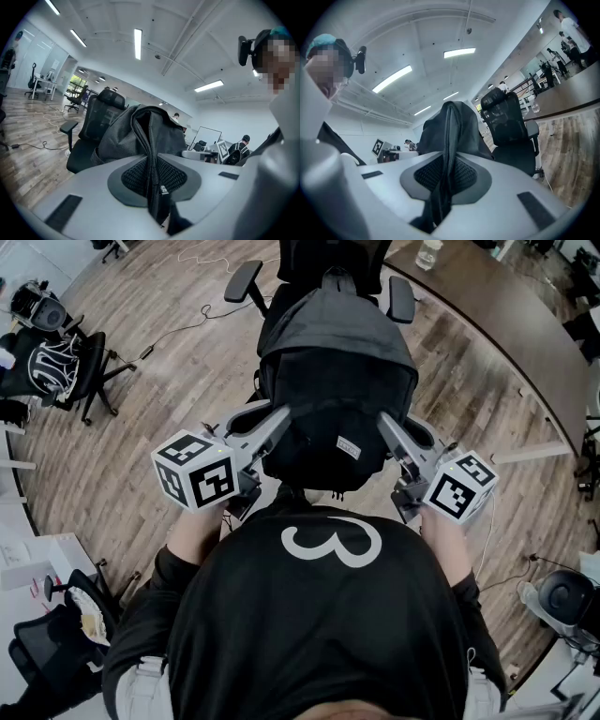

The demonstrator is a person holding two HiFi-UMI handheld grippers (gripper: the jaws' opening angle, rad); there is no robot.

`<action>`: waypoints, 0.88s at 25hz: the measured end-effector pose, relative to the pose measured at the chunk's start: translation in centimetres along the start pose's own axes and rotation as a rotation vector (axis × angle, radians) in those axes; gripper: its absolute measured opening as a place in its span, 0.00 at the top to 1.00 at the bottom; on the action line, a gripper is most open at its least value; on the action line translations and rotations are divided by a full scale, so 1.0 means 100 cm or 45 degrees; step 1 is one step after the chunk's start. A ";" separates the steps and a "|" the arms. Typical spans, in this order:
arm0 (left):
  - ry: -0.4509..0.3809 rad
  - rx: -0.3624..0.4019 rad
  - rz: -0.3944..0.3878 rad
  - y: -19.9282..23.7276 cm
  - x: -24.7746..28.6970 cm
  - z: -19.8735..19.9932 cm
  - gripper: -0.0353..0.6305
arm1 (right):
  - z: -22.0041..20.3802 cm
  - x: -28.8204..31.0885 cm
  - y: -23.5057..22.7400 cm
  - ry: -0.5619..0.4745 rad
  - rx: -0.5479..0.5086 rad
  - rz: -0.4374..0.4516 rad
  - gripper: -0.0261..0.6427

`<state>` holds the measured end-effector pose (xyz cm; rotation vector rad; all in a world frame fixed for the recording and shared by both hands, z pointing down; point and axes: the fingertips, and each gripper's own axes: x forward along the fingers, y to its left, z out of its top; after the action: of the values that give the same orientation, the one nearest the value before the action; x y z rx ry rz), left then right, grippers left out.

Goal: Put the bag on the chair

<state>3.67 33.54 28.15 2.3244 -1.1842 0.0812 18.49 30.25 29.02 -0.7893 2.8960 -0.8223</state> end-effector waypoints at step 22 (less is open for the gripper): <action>-0.027 0.057 -0.017 -0.030 -0.017 0.011 0.84 | 0.016 -0.021 0.024 -0.041 -0.032 -0.012 0.87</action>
<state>4.71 35.71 25.47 2.3776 -1.1884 0.0791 19.50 32.25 26.22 -0.8107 2.8824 -0.7679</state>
